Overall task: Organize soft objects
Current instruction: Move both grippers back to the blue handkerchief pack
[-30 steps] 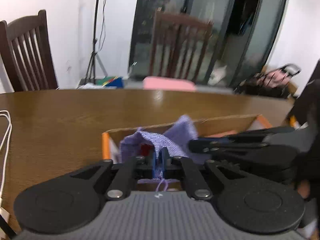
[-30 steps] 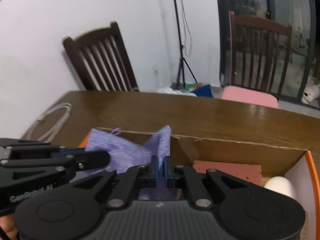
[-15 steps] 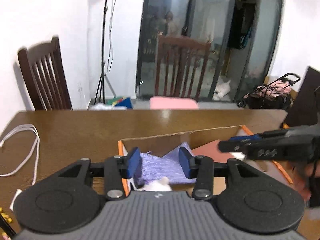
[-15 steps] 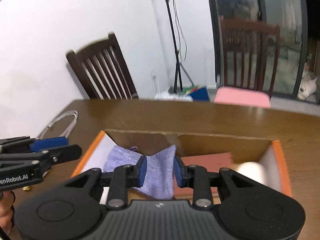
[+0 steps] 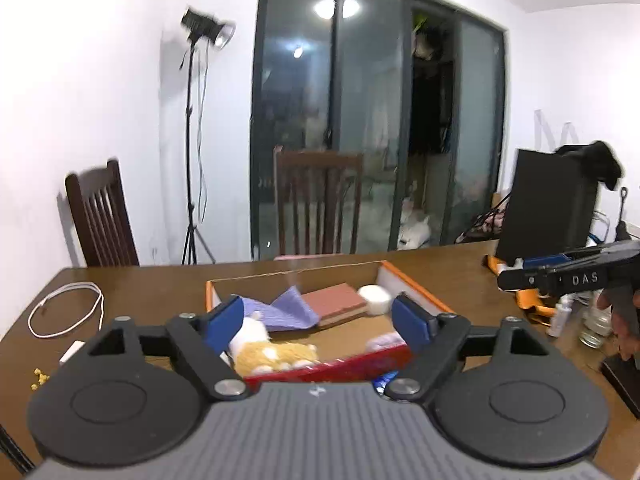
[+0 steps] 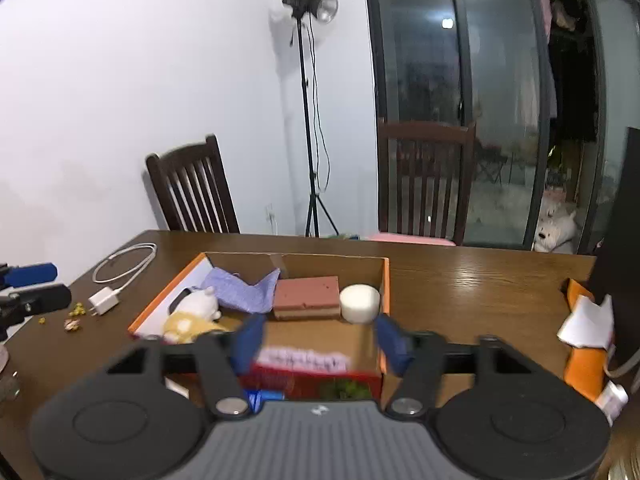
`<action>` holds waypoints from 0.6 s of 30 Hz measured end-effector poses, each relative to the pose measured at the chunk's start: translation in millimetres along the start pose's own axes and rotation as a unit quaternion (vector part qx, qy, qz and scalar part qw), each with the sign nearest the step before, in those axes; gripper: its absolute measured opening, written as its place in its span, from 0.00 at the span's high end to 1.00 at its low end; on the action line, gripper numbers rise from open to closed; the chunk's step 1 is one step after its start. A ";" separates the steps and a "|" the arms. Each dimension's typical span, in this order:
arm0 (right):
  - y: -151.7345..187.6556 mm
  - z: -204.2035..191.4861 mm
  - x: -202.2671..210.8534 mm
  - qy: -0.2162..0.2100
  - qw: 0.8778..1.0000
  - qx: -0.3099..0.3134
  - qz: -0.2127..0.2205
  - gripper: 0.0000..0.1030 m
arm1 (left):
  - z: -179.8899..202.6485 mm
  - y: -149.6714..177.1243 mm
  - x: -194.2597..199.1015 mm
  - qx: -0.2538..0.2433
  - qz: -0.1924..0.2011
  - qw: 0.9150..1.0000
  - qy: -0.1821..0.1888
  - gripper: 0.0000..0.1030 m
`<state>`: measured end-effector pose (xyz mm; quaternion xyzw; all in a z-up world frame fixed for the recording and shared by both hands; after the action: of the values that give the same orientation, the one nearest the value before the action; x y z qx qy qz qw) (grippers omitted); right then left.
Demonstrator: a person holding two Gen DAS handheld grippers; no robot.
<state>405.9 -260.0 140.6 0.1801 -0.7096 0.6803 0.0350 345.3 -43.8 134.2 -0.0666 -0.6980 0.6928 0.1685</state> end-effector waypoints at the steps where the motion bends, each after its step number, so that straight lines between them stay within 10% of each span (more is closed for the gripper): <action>1: 6.2 -0.1 15.4 0.002 1.000 0.002 0.011 0.30 | 6.4 2.4 10.4 -0.004 0.005 1.000 0.004 0.17; 9: 55.7 -13.5 103.0 0.020 0.997 0.019 0.072 0.21 | 37.4 32.6 78.3 0.015 0.046 0.999 -0.005 0.09; 18: 124.4 -38.6 153.7 0.012 0.996 0.023 0.086 0.15 | 41.8 101.8 104.5 0.088 0.006 0.996 -0.003 0.08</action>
<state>217.3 -253.0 70.1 0.1111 -0.7065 0.6987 -0.0195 219.7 -46.0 49.1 -0.0538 -0.6347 0.7526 0.1672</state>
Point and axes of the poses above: each gripper's, at about its wrist camera, not at the fingertips, and x roughly against the way its jaws point, z to its right, y to its underside, the point moved 10 cm from there along -x, roughly the way its jaws point, and after that the axes turned 11 degrees about z, right-handed, at the moved point
